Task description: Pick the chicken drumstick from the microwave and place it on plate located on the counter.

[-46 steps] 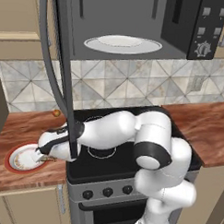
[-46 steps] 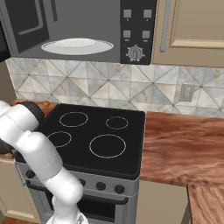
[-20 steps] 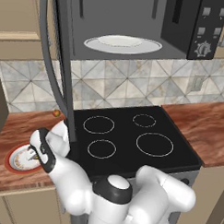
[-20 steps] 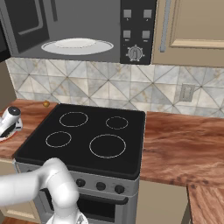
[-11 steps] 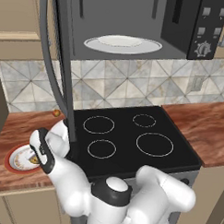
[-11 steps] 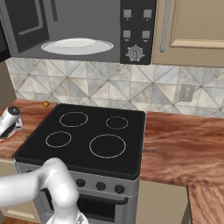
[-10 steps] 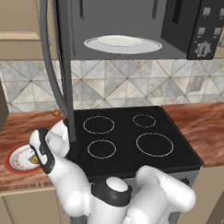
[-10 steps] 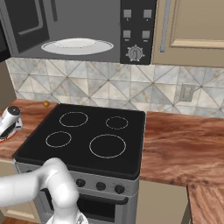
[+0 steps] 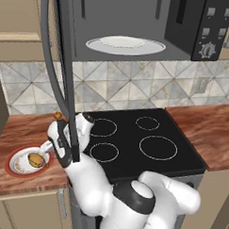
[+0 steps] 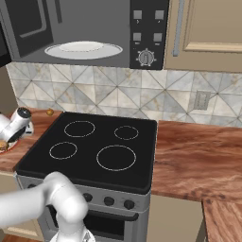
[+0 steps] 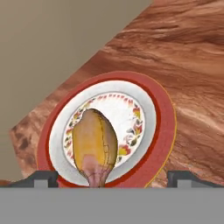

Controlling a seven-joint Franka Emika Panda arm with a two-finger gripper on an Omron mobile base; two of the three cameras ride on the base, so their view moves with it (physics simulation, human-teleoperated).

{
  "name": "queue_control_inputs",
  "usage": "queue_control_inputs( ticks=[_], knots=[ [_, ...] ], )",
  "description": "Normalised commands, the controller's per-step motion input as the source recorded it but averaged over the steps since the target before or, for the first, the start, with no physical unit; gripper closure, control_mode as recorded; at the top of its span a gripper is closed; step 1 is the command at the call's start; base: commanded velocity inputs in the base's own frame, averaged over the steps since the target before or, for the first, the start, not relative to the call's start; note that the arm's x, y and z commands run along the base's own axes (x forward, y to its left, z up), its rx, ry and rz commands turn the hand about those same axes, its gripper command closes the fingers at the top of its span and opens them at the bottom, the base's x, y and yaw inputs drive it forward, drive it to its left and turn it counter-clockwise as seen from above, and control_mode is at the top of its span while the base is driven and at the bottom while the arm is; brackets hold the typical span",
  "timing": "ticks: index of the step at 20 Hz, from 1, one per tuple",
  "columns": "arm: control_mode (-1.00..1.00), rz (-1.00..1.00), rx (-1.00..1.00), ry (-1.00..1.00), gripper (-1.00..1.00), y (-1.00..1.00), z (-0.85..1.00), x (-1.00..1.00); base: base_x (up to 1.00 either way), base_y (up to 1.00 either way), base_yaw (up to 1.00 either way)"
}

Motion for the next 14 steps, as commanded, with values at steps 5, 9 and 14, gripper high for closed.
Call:
queue_control_inputs(
  ticks=[5,9,14],
  knots=[
    [-1.0,-0.09,0.01,0.0,-1.0,-0.98,0.37,-0.52,0.0,0.0,0.0],
    [-1.0,-0.1,0.0,0.0,-1.0,-0.97,0.45,-0.54,0.0,0.0,0.0],
    [-1.0,-0.13,0.0,0.01,-1.0,-0.88,0.62,-0.51,0.0,0.0,0.0]
  ],
)
